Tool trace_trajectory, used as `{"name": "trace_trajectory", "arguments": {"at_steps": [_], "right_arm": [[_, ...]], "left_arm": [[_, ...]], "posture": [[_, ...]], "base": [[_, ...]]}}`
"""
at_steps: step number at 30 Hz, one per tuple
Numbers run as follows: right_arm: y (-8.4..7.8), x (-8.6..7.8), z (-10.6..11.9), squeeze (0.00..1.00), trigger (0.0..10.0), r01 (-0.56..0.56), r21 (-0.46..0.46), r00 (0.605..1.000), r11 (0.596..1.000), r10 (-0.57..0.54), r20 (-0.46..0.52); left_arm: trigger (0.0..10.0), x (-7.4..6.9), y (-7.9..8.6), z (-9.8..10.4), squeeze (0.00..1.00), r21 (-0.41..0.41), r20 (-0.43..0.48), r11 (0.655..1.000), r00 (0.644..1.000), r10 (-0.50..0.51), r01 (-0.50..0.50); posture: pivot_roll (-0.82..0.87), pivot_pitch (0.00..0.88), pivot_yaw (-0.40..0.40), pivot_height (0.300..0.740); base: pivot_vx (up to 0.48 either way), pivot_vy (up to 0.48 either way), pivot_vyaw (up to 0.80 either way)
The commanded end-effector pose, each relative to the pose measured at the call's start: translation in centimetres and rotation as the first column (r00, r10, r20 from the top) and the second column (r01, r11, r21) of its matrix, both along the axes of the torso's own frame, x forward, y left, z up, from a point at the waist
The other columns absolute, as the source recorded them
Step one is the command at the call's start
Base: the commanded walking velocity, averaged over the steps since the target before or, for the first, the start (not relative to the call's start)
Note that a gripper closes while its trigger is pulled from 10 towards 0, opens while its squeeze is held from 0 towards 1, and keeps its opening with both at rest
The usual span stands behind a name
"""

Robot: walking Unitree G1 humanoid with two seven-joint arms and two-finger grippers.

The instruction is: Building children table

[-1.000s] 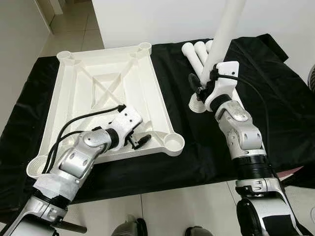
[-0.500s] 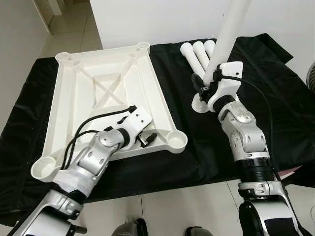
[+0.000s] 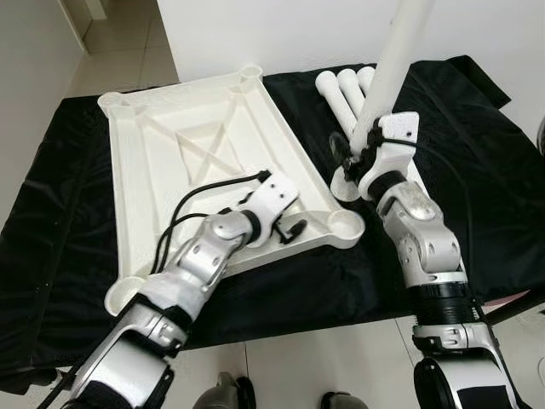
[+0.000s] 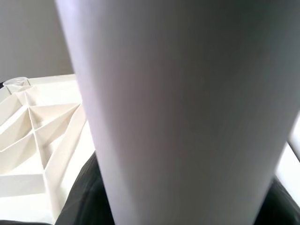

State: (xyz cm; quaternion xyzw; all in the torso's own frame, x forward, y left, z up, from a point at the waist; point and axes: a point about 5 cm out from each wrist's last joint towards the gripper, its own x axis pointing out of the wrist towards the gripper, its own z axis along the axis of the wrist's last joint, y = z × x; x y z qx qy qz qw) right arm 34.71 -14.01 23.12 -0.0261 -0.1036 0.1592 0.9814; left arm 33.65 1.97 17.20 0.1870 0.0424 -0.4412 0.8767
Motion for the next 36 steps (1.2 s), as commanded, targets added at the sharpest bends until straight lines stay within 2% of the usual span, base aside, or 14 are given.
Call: {"name": "trace_trajectory", "arguments": {"at_steps": [1, 4, 7, 9, 11, 14, 17, 21, 26, 28, 31, 36], "right_arm": [[0.4, -0.3, 0.0, 0.0, 10.0, -0.023, -0.015, 1.0, 1.0, 0.023, 0.016], [0.6, -0.4, -0.2, 0.0, 10.0, -0.035, -0.015, 0.999, 0.999, 0.035, 0.01], [0.6, -0.6, -0.4, 0.0, 10.0, -0.041, -0.013, 0.999, 0.999, 0.041, 0.007], [0.4, -1.0, -0.7, 0.0, 10.0, -0.045, -0.013, 0.999, 0.999, 0.045, 0.003], [0.4, -1.0, -0.7, 0.0, 10.0, -0.045, -0.013, 0.999, 0.999, 0.045, 0.003], [0.4, -1.7, -1.6, 0.0, 10.0, -0.053, 0.004, 0.998, 0.999, 0.053, -0.019], [0.6, -2.2, -2.2, 0.0, 10.0, -0.066, -0.008, 0.997, 0.998, 0.066, -0.037], [0.6, -2.3, -2.5, 0.0, 10.0, -0.069, -0.012, 0.997, 0.998, 0.069, -0.044], [0.6, -2.9, -3.4, 0.0, 10.0, -0.078, -0.021, 0.995, 0.997, 0.076, -0.071], [0.5, -3.1, -3.6, 0.0, 10.0, -0.077, -0.028, 0.994, 0.997, 0.075, -0.078], [0.1, -3.3, -4.2, 0.0, 10.0, -0.062, -0.031, 0.994, 0.998, 0.059, -0.093], [-0.7, -3.2, -4.7, 0.0, 10.0, -0.018, -0.035, 0.994, 0.999, 0.014, -0.108]], "left_arm": [[10.0, 0.5, 0.0, 0.3, 0.0, -0.028, 0.044, 0.995, 0.995, 0.092, -0.091], [10.0, 0.5, -0.1, 0.5, 0.0, -0.046, 0.04, 0.995, 0.995, 0.09, -0.088], [10.0, 0.4, 0.7, 1.2, 0.0, -0.093, 0.046, 0.992, 0.995, 0.085, -0.081], [10.0, 0.2, 2.3, 2.6, 0.0, -0.164, 0.068, 0.985, 0.996, 0.057, -0.045], [10.0, 0.2, 2.3, 2.6, 0.0, -0.164, 0.068, 0.985, 0.996, 0.057, -0.045], [10.0, -0.7, 3.8, 2.8, 0.0, -0.169, 0.068, 0.986, 0.998, 0.018, -0.006], [10.0, -1.5, 4.5, 2.4, 0.0, -0.172, 0.041, 0.985, 0.999, -0.015, 0.022], [10.0, -1.9, 4.6, 2.1, 0.0, -0.177, 0.023, 0.984, 0.999, -0.03, 0.034], [10.0, -3.4, 4.3, 1.4, 0.0, -0.244, -0.035, 0.969, 0.998, -0.053, 0.043], [10.0, -3.8, 4.0, 1.4, 0.0, -0.261, -0.036, 0.964, 0.997, -0.061, 0.049], [10.0, -3.7, 3.9, 2.0, 0.0, -0.283, 0.014, 0.959, 1.0, -0.02, 0.024], [10.0, -3.8, 4.1, 2.3, 0.0, -0.248, 0.021, 0.968, 0.999, -0.026, 0.03]], "posture": [[-0.13, 0.113, 0.089, 0.74], [-0.13, 0.108, 0.088, 0.74], [-0.12, 0.104, 0.085, 0.74], [-0.11, 0.097, 0.079, 0.74], [-0.11, 0.097, 0.079, 0.74], [-0.1, 0.092, 0.074, 0.74], [-0.09, 0.089, 0.068, 0.74], [-0.09, 0.089, 0.068, 0.74], [-0.09, 0.093, 0.057, 0.74], [-0.09, 0.098, 0.056, 0.74], [-0.09, 0.108, 0.053, 0.74], [-0.09, 0.115, 0.052, 0.74]], "base": [[0.0, 0.0, 0.0], [0.0, 0.0, 0.0], [0.0, 0.0, 0.0], [0.0, 0.0, 0.0], [0.0, 0.0, 0.0], [0.0, 0.0, 0.0], [0.0, 0.0, 0.0], [0.0, 0.0, 0.0], [0.0, 0.0, 0.0], [0.0, 0.0, 0.0], [0.0, 0.0, 0.0], [0.0, 0.0, 0.0]]}}
